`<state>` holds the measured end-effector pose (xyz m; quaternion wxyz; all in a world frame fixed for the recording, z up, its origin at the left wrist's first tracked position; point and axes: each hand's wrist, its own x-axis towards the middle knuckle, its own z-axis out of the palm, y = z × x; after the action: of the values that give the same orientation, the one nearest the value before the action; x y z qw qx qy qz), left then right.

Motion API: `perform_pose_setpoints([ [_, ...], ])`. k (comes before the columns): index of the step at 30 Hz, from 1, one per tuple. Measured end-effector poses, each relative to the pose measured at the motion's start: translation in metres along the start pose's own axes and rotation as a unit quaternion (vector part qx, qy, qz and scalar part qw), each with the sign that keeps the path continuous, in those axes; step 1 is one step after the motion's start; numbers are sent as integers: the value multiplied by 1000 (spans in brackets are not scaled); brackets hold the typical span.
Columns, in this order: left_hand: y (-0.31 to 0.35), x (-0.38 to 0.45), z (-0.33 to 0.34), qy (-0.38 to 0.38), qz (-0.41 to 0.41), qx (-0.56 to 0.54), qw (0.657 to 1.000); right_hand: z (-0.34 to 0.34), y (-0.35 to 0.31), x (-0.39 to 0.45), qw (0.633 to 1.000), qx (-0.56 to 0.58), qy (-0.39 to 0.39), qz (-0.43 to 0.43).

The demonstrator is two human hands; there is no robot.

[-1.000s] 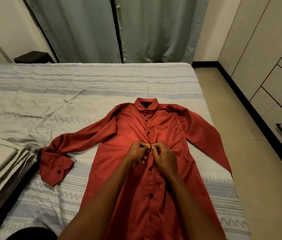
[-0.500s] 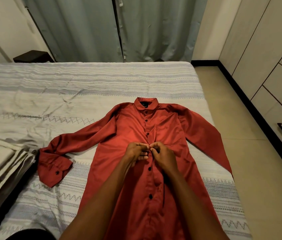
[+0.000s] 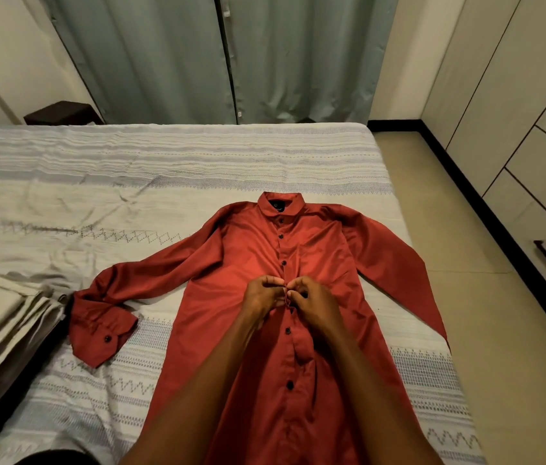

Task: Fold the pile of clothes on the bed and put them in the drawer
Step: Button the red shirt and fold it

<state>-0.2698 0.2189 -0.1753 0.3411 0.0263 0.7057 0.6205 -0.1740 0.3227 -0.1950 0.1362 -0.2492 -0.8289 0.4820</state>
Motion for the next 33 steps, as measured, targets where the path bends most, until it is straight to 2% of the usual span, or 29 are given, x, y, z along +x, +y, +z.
perform_pose_setpoints([
  [5, -6, 4, -1, 9, 14, 12, 1000, 8, 9, 2, 999, -52, 8, -10],
  [8, -12, 4, 2, 18, 44, 57, 997, 12, 13, 0, 996, -86, 27, -18],
  [10, -12, 5, 2, 32, 50, 70, 996, 14, 17, -1, 998, -56, 36, -18],
  [15, -6, 4, 5, 41, -9, 26, 999, 17, 26, -2, 998, 47, 28, 1],
  [20, -9, -3, 2, 93, 92, 182, 975, 2, 8, -9, 995, 91, 24, 27],
  [27, -24, -30, -15, 81, 168, 254, 949, -10, -3, -54, 986, -122, 113, -3],
  [30, -38, -48, -24, 89, 182, 245, 948, 2, -8, -75, 964, -242, 108, 32],
  [33, -53, -64, -31, 105, 177, 231, 951, 13, -13, -79, 943, -305, 101, 84],
])
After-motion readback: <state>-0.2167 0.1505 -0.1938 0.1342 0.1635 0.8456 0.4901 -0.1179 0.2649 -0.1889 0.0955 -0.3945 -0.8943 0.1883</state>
